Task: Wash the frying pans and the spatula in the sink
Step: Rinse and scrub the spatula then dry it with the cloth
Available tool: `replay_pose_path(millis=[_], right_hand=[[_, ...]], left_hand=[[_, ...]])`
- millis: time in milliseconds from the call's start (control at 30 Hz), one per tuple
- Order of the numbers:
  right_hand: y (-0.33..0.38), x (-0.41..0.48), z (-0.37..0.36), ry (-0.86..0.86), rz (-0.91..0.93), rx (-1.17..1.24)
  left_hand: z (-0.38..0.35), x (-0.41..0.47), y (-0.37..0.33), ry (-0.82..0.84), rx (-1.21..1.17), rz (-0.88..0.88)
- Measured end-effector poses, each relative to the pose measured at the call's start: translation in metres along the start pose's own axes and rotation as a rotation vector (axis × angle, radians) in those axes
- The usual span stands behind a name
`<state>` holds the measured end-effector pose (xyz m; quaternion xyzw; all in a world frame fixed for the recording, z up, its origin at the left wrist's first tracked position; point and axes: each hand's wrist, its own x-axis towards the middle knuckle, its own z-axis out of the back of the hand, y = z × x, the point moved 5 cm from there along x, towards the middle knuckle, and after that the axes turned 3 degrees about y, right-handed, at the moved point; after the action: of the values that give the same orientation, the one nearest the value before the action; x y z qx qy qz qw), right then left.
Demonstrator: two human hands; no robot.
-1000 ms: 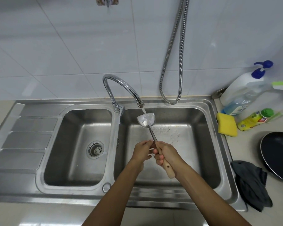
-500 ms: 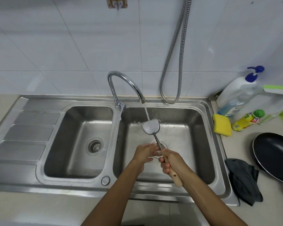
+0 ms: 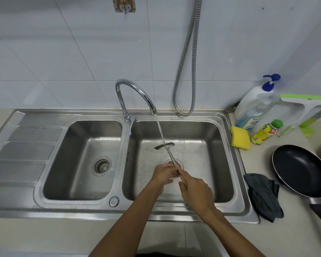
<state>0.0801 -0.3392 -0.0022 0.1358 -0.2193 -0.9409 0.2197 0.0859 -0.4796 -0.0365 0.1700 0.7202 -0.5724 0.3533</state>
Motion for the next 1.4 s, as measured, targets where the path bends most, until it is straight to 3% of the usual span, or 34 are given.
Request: replay_pose_path(millis=[167,233,400,600,733,800,900,967,1200,1333,1400], right_hand=[[-0.002,0.003,-0.005,0.027,0.002,-0.028],[-0.004,0.008,-0.006,0.062,-0.068,0.082],[0.003,0.02,-0.002,0.207,-0.349,0.78],[0.003,0.034,-0.01,0.379,-0.737,1.495],[0.002,0.043,-0.015,0.446,-0.856,1.792],[0.005,0.046,-0.013,0.465,-0.867,1.841],[0.004,0.05,-0.013,0.469,-0.875,1.849],[0.003,0.052,-0.014,0.468,-0.88,1.828],[-0.003,0.054,-0.015,0.426,-0.868,1.741],[0.001,0.053,-0.014,0.4,-0.796,1.595],[0.005,0.05,-0.011,0.363,-0.731,1.454]], left_hand=[[0.002,-0.001,0.0,-0.003,-0.005,0.002],[0.006,0.001,-0.003,-0.025,0.003,0.005],[0.041,0.019,-0.03,-0.223,0.022,-0.033],[0.097,0.047,-0.083,-0.435,-0.138,-0.084],[0.12,0.062,-0.102,-0.533,-0.365,-0.042],[0.117,0.062,-0.111,-0.601,-0.399,-0.058],[0.11,0.06,-0.134,-0.768,-0.084,-0.158],[0.107,0.061,-0.159,-0.784,0.111,-0.313],[0.117,0.079,-0.179,-0.649,0.465,-0.381],[0.121,0.071,-0.137,-0.475,0.509,-0.42],[0.106,0.064,-0.1,-0.371,0.479,-0.351]])
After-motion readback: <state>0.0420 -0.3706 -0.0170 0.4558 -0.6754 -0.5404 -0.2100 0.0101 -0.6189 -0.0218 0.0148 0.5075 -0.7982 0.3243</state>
